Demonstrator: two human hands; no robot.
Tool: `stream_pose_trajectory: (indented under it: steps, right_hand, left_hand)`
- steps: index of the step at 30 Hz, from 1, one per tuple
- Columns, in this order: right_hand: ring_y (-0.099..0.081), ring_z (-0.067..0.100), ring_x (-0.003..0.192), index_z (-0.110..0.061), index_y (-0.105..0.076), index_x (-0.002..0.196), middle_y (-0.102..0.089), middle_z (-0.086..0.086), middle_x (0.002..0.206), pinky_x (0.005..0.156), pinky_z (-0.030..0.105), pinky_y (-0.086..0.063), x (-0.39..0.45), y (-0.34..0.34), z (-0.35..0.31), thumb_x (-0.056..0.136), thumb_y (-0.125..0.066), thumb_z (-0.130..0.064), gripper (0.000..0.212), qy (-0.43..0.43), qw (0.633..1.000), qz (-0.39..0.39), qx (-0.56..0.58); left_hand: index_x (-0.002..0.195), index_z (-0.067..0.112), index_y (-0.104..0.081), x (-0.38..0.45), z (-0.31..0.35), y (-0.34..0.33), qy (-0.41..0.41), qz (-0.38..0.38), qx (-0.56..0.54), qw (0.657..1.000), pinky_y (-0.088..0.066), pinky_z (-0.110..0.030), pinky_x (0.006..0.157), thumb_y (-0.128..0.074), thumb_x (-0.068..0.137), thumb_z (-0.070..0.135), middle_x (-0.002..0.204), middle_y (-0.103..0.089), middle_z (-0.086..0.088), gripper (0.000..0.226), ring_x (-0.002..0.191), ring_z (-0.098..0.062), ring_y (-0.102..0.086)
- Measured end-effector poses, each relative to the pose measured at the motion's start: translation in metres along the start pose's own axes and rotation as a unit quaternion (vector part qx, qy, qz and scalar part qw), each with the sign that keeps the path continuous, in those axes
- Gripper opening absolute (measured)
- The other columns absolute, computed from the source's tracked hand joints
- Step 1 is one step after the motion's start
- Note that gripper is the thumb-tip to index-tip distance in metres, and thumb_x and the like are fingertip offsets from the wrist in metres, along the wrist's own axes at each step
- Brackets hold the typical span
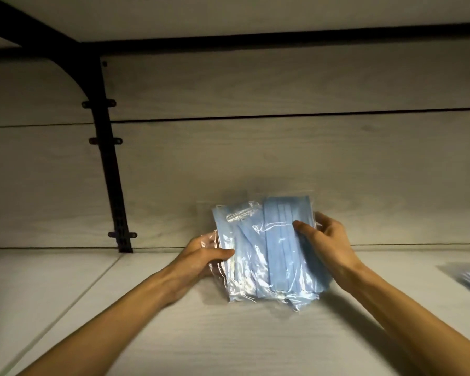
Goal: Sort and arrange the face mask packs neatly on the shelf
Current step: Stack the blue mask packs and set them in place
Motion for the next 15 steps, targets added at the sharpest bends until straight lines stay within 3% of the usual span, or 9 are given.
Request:
stream_pose_trajectory:
  steps: [3,6,10,15]
  right_hand:
    - [-0.069,0.018,0.087,-0.009,-0.057,0.134,-0.072,0.008,0.11,0.07,0.026,-0.052,0.0005,0.0009,0.0032,0.093,-0.07,-0.021,0.044,-0.027,1.0,-0.013,-0.008]
    - [-0.071,0.017,0.068,-0.014,-0.07,0.113,-0.077,0.005,0.089,0.056,0.028,-0.053,-0.0016,-0.0004,0.0043,0.09,-0.073,-0.021,0.025,-0.053,0.998,-0.039,-0.016]
    - [-0.07,0.024,0.07,-0.014,-0.072,0.107,-0.076,0.012,0.089,0.063,0.034,-0.057,-0.0025,-0.0006,0.0047,0.086,-0.075,-0.017,0.021,-0.077,0.994,-0.078,-0.002]
    - [-0.074,0.031,0.08,-0.005,-0.069,0.108,-0.076,0.017,0.095,0.066,0.032,-0.06,-0.0069,-0.0027,0.004,0.08,-0.08,-0.01,0.031,-0.116,0.983,-0.141,0.002]
  left_hand:
    - [0.112,0.012,-0.072,-0.0015,-0.0014,0.0016,-0.004,-0.01,0.002,1.0,-0.056,-0.042,0.087,-0.082,0.074,0.009,0.1,-0.076,-0.011,0.039,0.095,-0.028,-0.071]
    - [0.116,0.012,-0.07,-0.0037,-0.0018,-0.0006,-0.014,-0.017,0.019,1.0,-0.053,-0.039,0.091,-0.085,0.077,0.008,0.109,-0.077,-0.01,0.042,0.102,-0.026,-0.073]
    - [0.121,0.01,-0.067,-0.0044,0.0014,0.0009,-0.033,0.003,0.04,0.999,-0.052,-0.036,0.098,-0.078,0.082,0.0,0.115,-0.076,-0.008,0.041,0.11,-0.026,-0.072]
    - [0.116,0.006,-0.07,-0.0071,0.0024,-0.0002,-0.051,0.026,0.063,0.996,-0.057,-0.024,0.084,-0.076,0.085,0.0,0.109,-0.078,-0.008,0.033,0.103,-0.024,-0.074]
Point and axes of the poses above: each hand's wrist, its own x-axis towards the middle knuckle, its own y-axis out of the back of the hand, z = x × y, the point moved 5 cm from there along x, towards the middle knuckle
